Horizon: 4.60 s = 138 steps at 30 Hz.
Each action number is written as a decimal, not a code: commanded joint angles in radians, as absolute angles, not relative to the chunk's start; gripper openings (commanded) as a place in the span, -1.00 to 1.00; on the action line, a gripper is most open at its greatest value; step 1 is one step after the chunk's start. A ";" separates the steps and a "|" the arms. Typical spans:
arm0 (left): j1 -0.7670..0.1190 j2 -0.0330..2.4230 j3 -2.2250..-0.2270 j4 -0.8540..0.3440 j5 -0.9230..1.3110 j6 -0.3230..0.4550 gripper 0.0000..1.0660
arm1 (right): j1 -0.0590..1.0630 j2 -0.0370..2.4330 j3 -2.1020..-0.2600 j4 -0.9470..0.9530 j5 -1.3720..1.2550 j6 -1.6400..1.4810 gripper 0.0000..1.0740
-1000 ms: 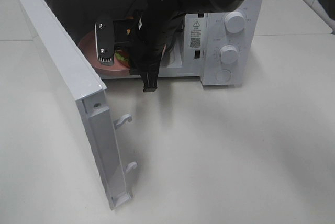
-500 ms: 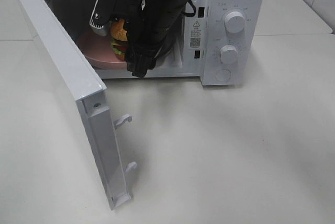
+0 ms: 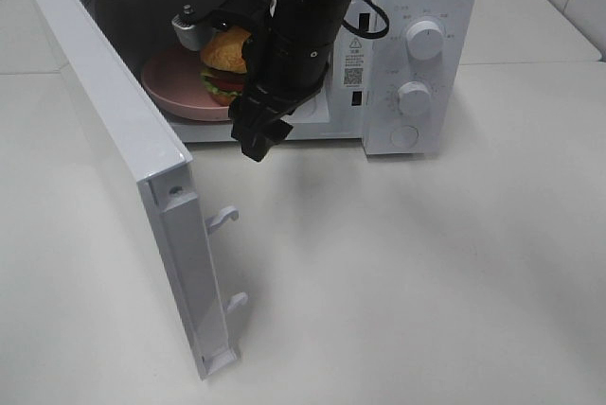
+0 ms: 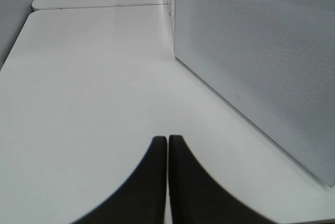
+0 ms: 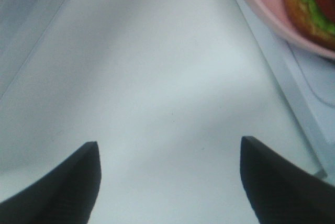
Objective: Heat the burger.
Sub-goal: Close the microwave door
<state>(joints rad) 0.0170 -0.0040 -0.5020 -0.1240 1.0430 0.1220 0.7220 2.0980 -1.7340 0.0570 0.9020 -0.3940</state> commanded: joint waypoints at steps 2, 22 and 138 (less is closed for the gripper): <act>0.020 -0.022 -0.500 -0.133 1.033 0.118 -1.00 | 0.717 2.067 -1.738 0.064 1.001 -0.292 0.27; 0.020 -0.022 -0.500 -0.133 1.033 0.118 -1.00 | 0.647 1.961 -1.736 -0.025 1.160 -0.022 0.27; -0.193 1.318 -0.617 -1.541 0.285 1.609 -1.00 | 0.185 -0.030 -0.507 0.000 0.991 0.000 0.27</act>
<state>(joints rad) -0.1830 1.3160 -0.6080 -1.5270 0.3040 1.6080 0.1840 -0.0030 -0.5050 0.0000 1.0010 0.0160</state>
